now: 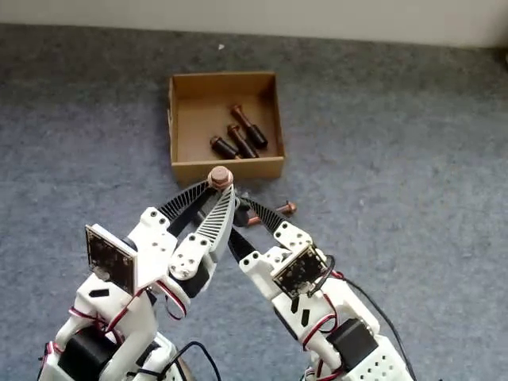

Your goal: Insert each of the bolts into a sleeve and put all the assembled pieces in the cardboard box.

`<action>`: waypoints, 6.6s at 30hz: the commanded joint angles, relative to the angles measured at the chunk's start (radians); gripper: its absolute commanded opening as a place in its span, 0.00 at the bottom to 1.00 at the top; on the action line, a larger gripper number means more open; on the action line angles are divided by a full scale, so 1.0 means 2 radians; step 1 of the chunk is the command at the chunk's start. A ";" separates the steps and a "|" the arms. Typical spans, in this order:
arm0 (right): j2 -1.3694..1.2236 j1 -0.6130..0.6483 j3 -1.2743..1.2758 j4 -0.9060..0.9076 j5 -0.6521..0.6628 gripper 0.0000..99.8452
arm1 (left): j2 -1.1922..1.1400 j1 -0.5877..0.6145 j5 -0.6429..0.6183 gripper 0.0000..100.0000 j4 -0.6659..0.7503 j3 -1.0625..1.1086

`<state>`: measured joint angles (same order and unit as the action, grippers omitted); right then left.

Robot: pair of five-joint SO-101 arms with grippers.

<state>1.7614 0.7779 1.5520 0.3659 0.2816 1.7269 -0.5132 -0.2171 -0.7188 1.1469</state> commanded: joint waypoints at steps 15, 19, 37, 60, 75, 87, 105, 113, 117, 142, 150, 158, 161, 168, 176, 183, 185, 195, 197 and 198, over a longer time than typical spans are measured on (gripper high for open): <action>0.010 0.019 -0.008 -0.014 0.002 0.01 | 0.003 0.023 -0.008 0.00 0.023 0.004; 0.010 0.019 -0.007 -0.014 0.002 0.01 | 0.003 0.023 -0.008 0.00 0.023 0.006; 0.010 0.036 -0.008 -0.013 0.005 0.01 | 0.003 0.023 -0.007 0.00 0.021 0.007; 0.039 -0.003 -0.048 0.008 0.001 0.01 | 0.003 0.025 -0.005 0.08 -0.019 0.050; 0.037 -0.047 -0.048 0.008 0.001 0.01 | 0.003 0.027 0.050 0.16 -0.104 0.011; 0.033 -0.126 -0.042 0.085 0.003 0.01 | 0.003 0.178 0.183 0.13 -0.172 0.068; -0.285 -0.143 -0.224 0.052 0.023 0.01 | 0.003 0.366 0.215 0.01 -0.053 0.260; -0.584 -0.143 -0.381 -0.110 0.025 0.01 | 0.003 0.366 0.215 0.01 -0.054 0.261; -0.708 -0.143 -0.441 -0.172 0.025 0.01 | 0.003 0.366 0.215 0.01 -0.057 0.262; -0.854 -0.144 -0.510 -0.202 0.022 0.12 | 0.003 0.366 0.215 0.01 -0.057 0.263; -0.769 -0.096 -0.509 -0.023 0.022 0.12 | 0.003 0.368 0.215 0.01 -0.057 0.263; -0.768 -0.016 -0.513 0.119 -0.009 0.13 | 0.003 0.369 0.215 0.01 -0.057 0.263; -0.768 0.007 -0.513 0.132 -0.031 0.18 | 0.003 0.369 0.215 0.01 -0.057 0.263; -0.801 0.051 -0.525 0.132 -0.031 0.18 | 0.003 0.395 0.215 0.01 -0.056 0.256; -0.952 0.046 -0.659 0.179 -0.032 0.18 | 0.003 0.428 0.215 0.01 -0.057 0.244; -1.052 0.038 -0.764 0.248 -0.067 0.18 | 0.003 0.428 0.215 0.01 -0.057 0.245; -1.076 0.037 -0.788 0.269 -0.067 0.18 | 0.003 0.428 0.215 0.01 -0.057 0.245; -1.157 0.037 -0.885 0.372 -0.097 0.18 | 0.003 0.428 0.215 0.01 -0.057 0.247; -1.171 0.037 -0.906 0.394 -0.098 0.18 | 0.003 0.428 0.215 0.01 -0.057 0.247; -1.178 0.037 -0.916 0.406 -0.098 0.17 | 0.003 0.428 0.215 0.01 -0.057 0.247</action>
<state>-0.5831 0.8654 -0.2079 1.1086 0.1005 1.7269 0.3291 0.1987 -0.8477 1.6671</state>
